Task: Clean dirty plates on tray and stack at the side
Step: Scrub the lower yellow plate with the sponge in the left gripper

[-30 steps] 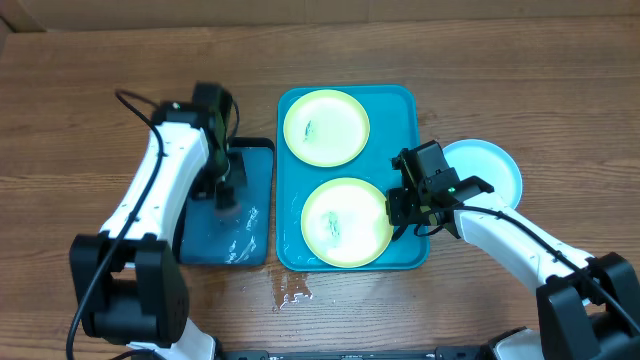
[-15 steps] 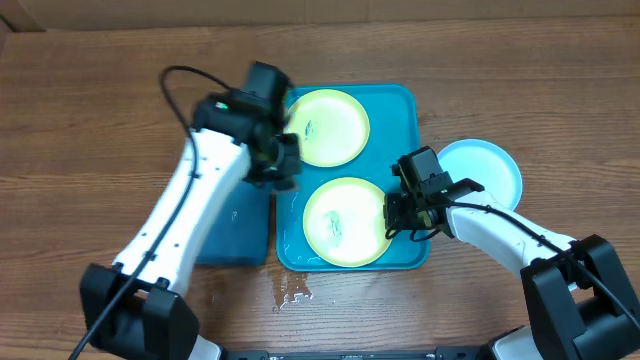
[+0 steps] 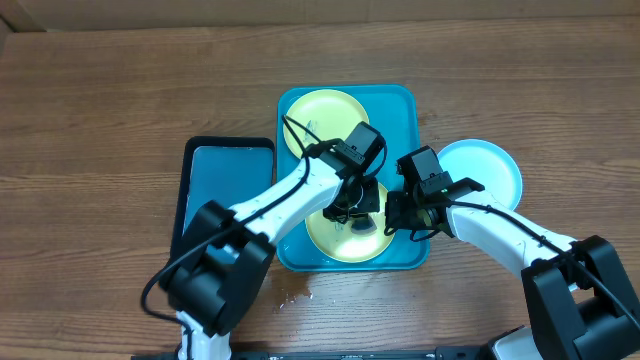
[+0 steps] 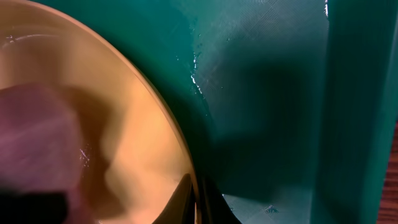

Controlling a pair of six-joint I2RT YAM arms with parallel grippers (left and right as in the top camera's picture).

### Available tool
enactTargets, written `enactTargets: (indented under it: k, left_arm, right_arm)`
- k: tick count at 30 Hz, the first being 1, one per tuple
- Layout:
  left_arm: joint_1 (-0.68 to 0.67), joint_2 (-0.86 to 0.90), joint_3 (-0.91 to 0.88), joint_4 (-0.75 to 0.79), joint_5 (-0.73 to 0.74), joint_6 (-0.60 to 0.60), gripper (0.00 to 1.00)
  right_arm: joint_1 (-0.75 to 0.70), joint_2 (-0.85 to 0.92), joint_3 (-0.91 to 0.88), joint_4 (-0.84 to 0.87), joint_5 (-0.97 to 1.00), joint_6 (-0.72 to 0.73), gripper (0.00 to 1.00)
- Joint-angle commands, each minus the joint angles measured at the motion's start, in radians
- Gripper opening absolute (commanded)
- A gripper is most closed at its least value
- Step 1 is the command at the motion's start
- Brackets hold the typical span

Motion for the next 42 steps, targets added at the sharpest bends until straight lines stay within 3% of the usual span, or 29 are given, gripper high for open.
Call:
enactTargets:
  k: [1, 3, 12, 15, 18, 23, 32, 36, 41, 42]
  left_arm:
    - [0.029, 0.021, -0.003, -0.024, -0.105, -0.056, 0.04]
    - [0.045, 0.021, -0.002, -0.07, -0.204, -0.058, 0.04]
    - [0.119, 0.021, 0.031, -0.221, -0.323, -0.005, 0.04]
    - [0.114, 0.03, 0.031, -0.177, -0.194, 0.04, 0.04]
    - [0.09, 0.054, 0.029, -0.079, 0.025, 0.097, 0.04]
    - [0.021, 0.132, 0.029, 0.062, 0.309, 0.104, 0.04]
    - [-0.006, 0.145, 0.03, 0.02, 0.343, 0.089, 0.04]
    - [-0.001, 0.122, 0.031, -0.076, 0.233, 0.089, 0.04]
    - [0.008, 0.051, 0.031, -0.209, -0.055, 0.066, 0.04]
    - [0.013, 0.019, 0.031, -0.235, -0.171, 0.066, 0.05]
  right_arm:
    - [-0.007, 0.019, -0.014, -0.015, 0.108, 0.019, 0.04]
    - [-0.007, 0.019, -0.014, -0.015, 0.108, 0.019, 0.04]
    - [-0.007, 0.019, -0.014, -0.015, 0.108, 0.019, 0.04]
    - [-0.007, 0.019, -0.014, -0.015, 0.108, 0.02, 0.04]
    - [-0.007, 0.019, -0.014, -0.015, 0.108, 0.02, 0.04]
    - [-0.007, 0.019, -0.014, -0.018, 0.108, 0.019, 0.04]
    - [-0.007, 0.019, -0.014, -0.019, 0.108, 0.019, 0.04]
    - [-0.007, 0.019, -0.014, -0.019, 0.108, 0.019, 0.04]
    - [-0.007, 0.019, -0.014, -0.019, 0.108, 0.02, 0.04]
    - [-0.007, 0.019, -0.014, -0.018, 0.108, 0.02, 0.04]
